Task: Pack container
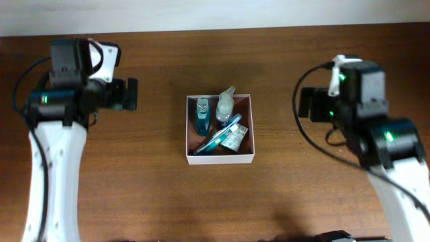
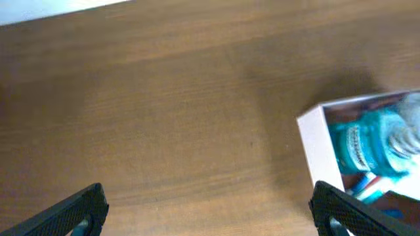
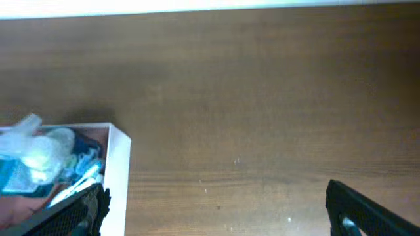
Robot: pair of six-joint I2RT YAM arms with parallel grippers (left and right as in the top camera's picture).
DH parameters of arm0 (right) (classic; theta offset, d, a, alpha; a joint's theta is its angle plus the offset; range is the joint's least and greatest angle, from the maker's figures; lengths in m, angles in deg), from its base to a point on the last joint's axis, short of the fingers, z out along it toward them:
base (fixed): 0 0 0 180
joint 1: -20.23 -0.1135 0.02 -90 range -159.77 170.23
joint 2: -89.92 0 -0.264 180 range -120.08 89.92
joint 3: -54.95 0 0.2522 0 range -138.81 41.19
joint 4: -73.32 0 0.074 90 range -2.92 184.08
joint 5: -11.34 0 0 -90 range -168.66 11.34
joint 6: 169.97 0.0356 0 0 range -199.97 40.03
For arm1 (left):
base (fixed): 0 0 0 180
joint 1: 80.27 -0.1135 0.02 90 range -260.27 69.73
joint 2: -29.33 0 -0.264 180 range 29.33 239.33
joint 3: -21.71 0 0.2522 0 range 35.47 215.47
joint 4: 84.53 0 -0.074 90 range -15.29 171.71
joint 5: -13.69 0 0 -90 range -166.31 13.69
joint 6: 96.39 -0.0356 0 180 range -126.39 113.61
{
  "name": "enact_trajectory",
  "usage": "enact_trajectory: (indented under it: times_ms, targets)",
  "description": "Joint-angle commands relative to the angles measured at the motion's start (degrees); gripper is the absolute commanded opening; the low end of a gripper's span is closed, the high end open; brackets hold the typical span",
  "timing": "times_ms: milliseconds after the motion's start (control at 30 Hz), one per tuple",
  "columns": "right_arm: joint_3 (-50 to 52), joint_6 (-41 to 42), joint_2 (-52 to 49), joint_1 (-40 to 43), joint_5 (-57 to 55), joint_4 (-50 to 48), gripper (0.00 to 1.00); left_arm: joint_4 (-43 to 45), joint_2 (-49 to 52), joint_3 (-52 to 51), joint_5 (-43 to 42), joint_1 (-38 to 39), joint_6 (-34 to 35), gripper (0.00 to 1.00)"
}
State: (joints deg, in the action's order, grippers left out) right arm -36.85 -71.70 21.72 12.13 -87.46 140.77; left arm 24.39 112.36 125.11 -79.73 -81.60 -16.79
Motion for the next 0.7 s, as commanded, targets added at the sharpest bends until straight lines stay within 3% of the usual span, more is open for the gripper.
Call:
enact_trajectory:
  times_ms: [0,200,300,667]
  targets:
    - [6.14,-0.55,8.02,-0.15,-0.90,-0.68,0.98,4.66,-12.35,-10.91,-1.36,-0.13,0.55,0.99]
    - [23.37,-0.55,27.69,-0.15,-0.90,-2.47,0.98,12.02,-37.59,-34.60,-1.31,-0.13,3.34,0.99]
    - [27.15,-0.55,35.10,-0.15,-0.92,-1.33,0.99,11.87,-46.84,-40.44,-1.33,-0.13,5.25,0.99]
    - [27.74,-0.55,38.53,-0.15,-0.92,0.98,0.98,11.41,-51.06,-42.47,-1.33,-0.13,5.20,0.99]
